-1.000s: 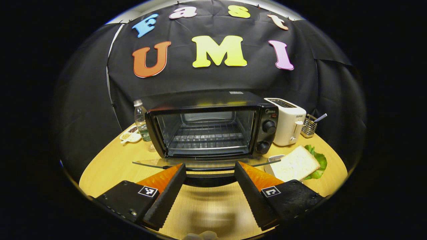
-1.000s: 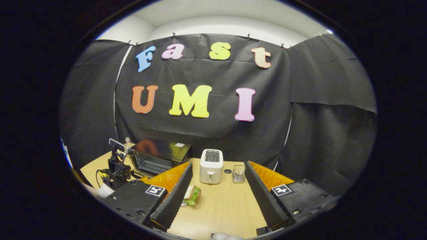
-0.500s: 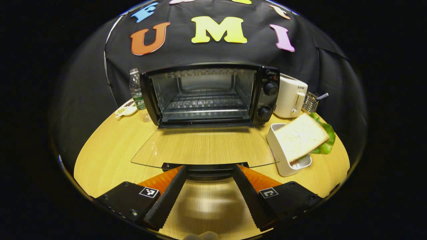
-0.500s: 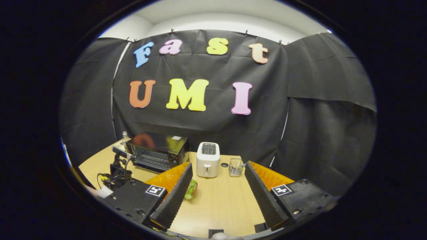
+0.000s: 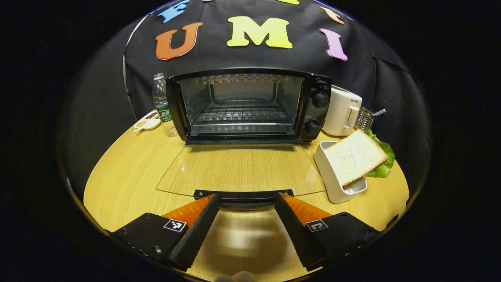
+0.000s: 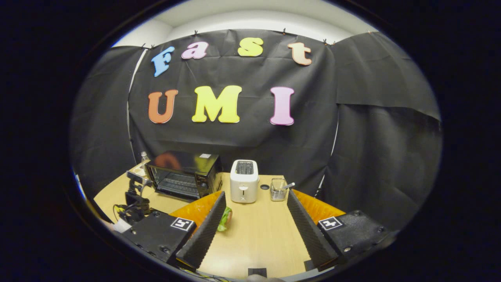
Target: Open the electric oven with the left hand, put the food in, and close the electric oven.
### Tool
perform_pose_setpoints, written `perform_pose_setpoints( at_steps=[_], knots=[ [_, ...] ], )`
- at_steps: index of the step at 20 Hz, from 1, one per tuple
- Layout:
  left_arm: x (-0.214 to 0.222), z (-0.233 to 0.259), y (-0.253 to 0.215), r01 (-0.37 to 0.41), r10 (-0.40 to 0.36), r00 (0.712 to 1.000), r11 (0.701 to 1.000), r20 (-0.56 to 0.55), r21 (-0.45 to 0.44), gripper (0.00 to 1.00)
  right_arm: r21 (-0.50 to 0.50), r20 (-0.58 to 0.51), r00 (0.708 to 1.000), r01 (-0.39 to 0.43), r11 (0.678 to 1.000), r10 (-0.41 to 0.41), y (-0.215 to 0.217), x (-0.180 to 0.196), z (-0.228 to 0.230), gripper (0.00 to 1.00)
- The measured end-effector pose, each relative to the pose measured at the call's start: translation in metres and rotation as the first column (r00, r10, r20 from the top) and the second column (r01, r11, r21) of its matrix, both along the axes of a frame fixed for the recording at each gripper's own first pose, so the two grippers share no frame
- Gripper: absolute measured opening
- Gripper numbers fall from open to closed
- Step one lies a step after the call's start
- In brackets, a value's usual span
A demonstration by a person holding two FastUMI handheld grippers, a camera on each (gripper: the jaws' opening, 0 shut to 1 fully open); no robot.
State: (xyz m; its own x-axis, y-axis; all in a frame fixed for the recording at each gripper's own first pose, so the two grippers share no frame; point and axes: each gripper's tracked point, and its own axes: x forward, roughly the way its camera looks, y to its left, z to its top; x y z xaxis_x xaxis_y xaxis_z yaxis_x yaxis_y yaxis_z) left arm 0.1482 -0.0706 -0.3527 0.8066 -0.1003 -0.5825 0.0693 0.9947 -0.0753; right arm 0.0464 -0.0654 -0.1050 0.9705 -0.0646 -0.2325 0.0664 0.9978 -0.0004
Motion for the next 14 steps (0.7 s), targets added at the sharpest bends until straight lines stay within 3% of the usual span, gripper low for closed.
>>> perform_pose_setpoints(
  at_steps=[1,2,3,7,11,14],
  knots=[
    [-0.004,0.013,0.005,0.0,0.001,1.0,1.0,0.024,-0.007,0.95,0.03,-0.009,1.0,-0.008,1.0,0.008,0.003,0.005,-0.01,1.0],
    [-0.008,0.027,0.011,0.001,-0.001,0.999,1.0,0.054,-0.012,0.95,0.057,-0.015,1.0,-0.013,0.998,0.014,0.004,0.01,-0.019,0.92],
    [-0.014,0.045,0.015,0.006,-0.005,0.997,1.0,0.082,-0.014,0.95,0.097,-0.029,0.999,-0.025,0.995,0.027,0.006,0.017,-0.031,1.0],
    [-0.038,0.128,0.036,0.015,-0.015,0.973,1.0,0.23,0.003,0.94,0.217,-0.098,0.991,-0.063,0.974,0.086,0.016,0.044,-0.096,1.0],
    [-0.064,0.214,0.043,-0.015,0.011,0.93,1.0,0.368,0.01,0.94,0.379,-0.193,0.964,-0.1,0.92,0.184,0.036,0.073,-0.16,1.0],
    [-0.085,0.264,0.039,-0.059,0.049,0.904,0.998,0.425,0.01,0.94,0.444,-0.217,0.937,-0.156,0.883,0.274,0.053,0.102,-0.185,0.99]
  ],
)
